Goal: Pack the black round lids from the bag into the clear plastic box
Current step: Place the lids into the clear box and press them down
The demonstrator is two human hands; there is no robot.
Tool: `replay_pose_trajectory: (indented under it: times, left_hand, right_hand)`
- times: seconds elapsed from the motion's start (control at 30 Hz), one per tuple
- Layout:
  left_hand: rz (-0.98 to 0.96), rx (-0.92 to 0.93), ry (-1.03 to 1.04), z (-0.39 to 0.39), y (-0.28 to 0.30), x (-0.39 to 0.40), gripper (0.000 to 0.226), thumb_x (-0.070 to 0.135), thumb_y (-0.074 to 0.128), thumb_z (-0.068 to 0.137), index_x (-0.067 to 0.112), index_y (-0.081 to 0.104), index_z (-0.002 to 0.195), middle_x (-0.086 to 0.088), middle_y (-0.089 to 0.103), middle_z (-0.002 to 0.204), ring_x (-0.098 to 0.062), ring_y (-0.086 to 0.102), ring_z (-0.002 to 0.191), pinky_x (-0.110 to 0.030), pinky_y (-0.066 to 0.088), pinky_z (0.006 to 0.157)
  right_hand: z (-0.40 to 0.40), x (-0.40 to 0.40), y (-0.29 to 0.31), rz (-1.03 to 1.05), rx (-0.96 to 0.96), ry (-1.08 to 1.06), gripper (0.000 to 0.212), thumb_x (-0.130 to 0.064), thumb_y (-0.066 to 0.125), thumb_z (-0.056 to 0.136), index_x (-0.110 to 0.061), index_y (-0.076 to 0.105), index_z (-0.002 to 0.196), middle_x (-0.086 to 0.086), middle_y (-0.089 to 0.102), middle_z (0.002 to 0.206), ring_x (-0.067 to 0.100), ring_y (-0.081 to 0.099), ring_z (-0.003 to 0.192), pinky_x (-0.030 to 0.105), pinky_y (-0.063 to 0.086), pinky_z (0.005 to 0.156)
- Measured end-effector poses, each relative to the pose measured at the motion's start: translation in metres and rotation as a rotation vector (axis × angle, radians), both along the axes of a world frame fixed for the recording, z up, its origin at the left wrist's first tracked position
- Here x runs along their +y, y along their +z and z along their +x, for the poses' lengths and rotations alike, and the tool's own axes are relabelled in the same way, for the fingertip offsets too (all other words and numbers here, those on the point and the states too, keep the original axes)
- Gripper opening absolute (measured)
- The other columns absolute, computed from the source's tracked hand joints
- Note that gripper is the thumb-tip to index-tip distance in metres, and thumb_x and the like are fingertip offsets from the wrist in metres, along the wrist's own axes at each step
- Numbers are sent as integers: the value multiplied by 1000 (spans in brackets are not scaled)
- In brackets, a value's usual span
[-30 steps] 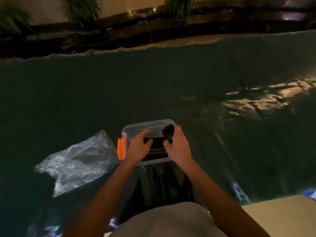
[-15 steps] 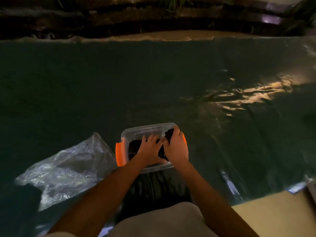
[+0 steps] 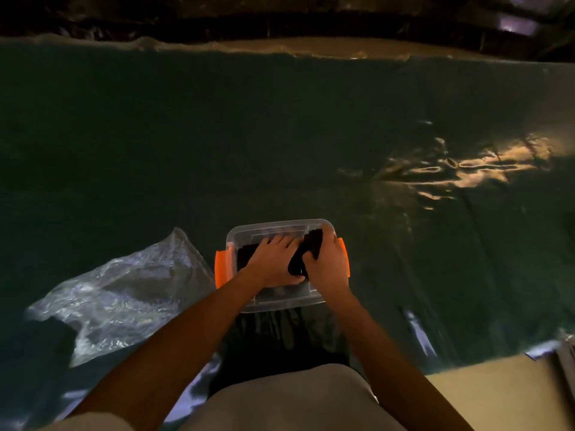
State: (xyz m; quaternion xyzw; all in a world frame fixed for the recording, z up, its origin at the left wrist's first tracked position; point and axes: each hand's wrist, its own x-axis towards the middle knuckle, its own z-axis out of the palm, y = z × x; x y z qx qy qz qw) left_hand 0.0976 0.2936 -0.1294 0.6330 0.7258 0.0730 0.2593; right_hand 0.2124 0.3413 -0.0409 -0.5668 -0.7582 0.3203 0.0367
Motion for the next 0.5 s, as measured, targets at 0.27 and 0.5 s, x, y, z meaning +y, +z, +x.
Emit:
replay_pose_trajectory:
  times: [0.27,0.5]
  left_hand:
    - [-14,-62,4,-3,2,0,83,68,54,66,29,28,134,-2,42,143,-22,38,131,-47,24,110]
    - [-7,-15,-14,-1,-2,-2,92,76,45,59,28,22,135,-3,42,143,-23,38,130,-48,25,109]
  right_hand:
    - [3,-10,-36,-144,32,-56,67,-17,52,92,-14,15,147,12,53,131,24,54,115,29,43,90]
    - [-3,-4,-36,-303,140,-132,52,-22,42,97,-13,23,145,16,47,139,30,47,126,42,39,106]
